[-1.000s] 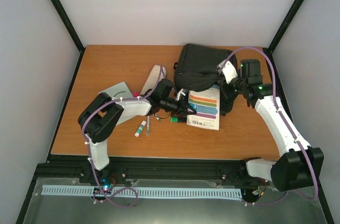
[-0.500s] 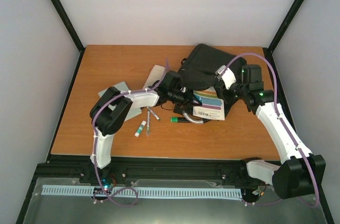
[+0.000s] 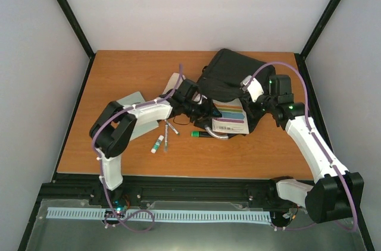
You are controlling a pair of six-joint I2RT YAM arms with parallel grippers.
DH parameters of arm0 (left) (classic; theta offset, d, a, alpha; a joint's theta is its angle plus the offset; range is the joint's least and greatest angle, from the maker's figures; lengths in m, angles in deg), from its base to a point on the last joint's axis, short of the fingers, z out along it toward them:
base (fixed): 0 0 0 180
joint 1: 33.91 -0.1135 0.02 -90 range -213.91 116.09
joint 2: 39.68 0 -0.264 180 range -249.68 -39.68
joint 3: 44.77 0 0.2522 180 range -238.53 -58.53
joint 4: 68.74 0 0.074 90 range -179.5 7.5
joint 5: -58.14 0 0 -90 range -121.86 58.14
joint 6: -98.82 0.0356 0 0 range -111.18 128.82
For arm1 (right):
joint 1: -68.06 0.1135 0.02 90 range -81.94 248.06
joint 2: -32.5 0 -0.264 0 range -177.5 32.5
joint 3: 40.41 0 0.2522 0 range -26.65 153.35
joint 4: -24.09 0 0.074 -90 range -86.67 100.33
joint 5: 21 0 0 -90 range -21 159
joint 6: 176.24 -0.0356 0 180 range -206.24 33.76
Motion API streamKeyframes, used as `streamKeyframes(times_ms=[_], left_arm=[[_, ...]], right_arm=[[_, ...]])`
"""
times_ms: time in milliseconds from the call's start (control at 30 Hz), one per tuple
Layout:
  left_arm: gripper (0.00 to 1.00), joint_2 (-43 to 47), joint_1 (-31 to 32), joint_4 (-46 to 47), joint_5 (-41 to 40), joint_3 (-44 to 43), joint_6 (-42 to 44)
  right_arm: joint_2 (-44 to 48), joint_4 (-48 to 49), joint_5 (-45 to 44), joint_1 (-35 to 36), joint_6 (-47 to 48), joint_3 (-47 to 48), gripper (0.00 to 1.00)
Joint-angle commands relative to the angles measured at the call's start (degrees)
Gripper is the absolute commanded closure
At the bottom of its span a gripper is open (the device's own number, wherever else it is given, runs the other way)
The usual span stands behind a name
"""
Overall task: Pack the student bag
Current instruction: Place the book in the student bag.
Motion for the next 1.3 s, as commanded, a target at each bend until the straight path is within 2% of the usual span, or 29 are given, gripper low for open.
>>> streamKeyframes(times_ms=[0,300,500,767,933,1000,1167,1267], left_arm=[[0.35,7.3,0.0,-5.1,-5.4,3.8,3.6],[0.33,14.8,4.7,-17.5,-15.8,8.9,17.3],[0.33,17.2,7.0,-13.5,-13.6,13.3,25.2],[0.36,12.2,7.1,-12.6,-17.3,4.9,26.4],[0.36,5.8,6.3,-16.8,-26.8,-4.8,31.8],[0.37,3.4,5.6,-18.3,-27.3,-8.2,31.9],[0.36,6.3,5.8,-15.3,-24.6,-3.1,29.7],[0.36,11.5,7.0,-14.8,-29.7,3.4,28.3]], right_arm=[[1.0,4.9,-4.5,0.0,-1.2,-0.3,0.97],[0.5,5.7,-5.2,-0.1,-2.0,-0.9,0.97],[-0.4,5.0,-1.2,-0.1,-2.3,-0.9,0.97],[-0.7,5.4,-4.2,-0.1,-3.5,-0.9,0.97],[0.0,5.4,-3.3,-0.1,-3.6,-1.3,0.97],[0.0,5.2,-3.2,-0.1,-3.6,-1.2,0.97],[0.7,5.6,-3.5,-0.1,-3.9,-1.5,0.97],[0.5,5.5,-3.7,-0.1,-4.0,-1.3,0.97]])
